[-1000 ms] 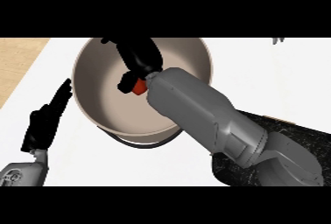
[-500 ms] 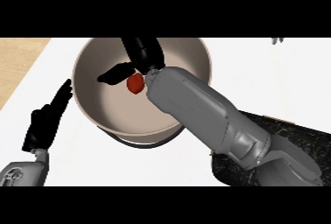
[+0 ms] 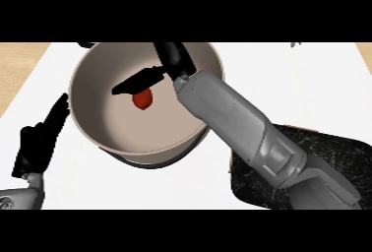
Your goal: Pick the bell pepper from the tray and place it in the pot
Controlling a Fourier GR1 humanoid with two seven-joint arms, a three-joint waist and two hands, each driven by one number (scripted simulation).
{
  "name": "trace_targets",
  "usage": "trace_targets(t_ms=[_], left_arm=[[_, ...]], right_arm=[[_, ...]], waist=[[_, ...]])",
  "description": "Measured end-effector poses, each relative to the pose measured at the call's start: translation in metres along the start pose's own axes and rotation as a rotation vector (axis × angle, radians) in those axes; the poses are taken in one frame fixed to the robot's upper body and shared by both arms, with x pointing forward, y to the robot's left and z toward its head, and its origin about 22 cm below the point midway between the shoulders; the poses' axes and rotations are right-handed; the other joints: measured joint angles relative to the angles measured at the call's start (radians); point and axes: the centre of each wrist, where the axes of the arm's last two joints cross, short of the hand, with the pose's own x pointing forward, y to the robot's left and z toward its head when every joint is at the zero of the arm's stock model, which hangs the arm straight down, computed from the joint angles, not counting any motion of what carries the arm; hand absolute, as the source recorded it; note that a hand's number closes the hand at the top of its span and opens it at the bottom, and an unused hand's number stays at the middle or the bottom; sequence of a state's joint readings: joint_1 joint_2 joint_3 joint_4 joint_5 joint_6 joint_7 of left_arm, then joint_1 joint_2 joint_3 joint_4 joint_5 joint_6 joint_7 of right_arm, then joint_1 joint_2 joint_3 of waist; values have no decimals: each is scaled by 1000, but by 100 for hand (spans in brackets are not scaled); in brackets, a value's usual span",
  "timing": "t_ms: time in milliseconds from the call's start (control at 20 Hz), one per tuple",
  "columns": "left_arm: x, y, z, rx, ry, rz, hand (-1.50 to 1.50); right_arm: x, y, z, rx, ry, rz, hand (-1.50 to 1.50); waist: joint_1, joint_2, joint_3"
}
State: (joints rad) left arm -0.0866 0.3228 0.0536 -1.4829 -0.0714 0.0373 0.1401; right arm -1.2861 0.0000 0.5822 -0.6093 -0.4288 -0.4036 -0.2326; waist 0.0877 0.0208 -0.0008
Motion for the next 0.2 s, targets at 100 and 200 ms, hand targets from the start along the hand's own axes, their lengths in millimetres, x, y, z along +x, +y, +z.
trace_targets(t_ms=[100,200], left_arm=[[-4,3,4,18,10,0,0],[-7,6,9,28,18,0,0]], right_arm=[[-9,-7,1,19,1,-41,-150],[-21,-10,6,27,-1,-69,-150]], waist=[[-18,-4,0],[-31,-8,0]])
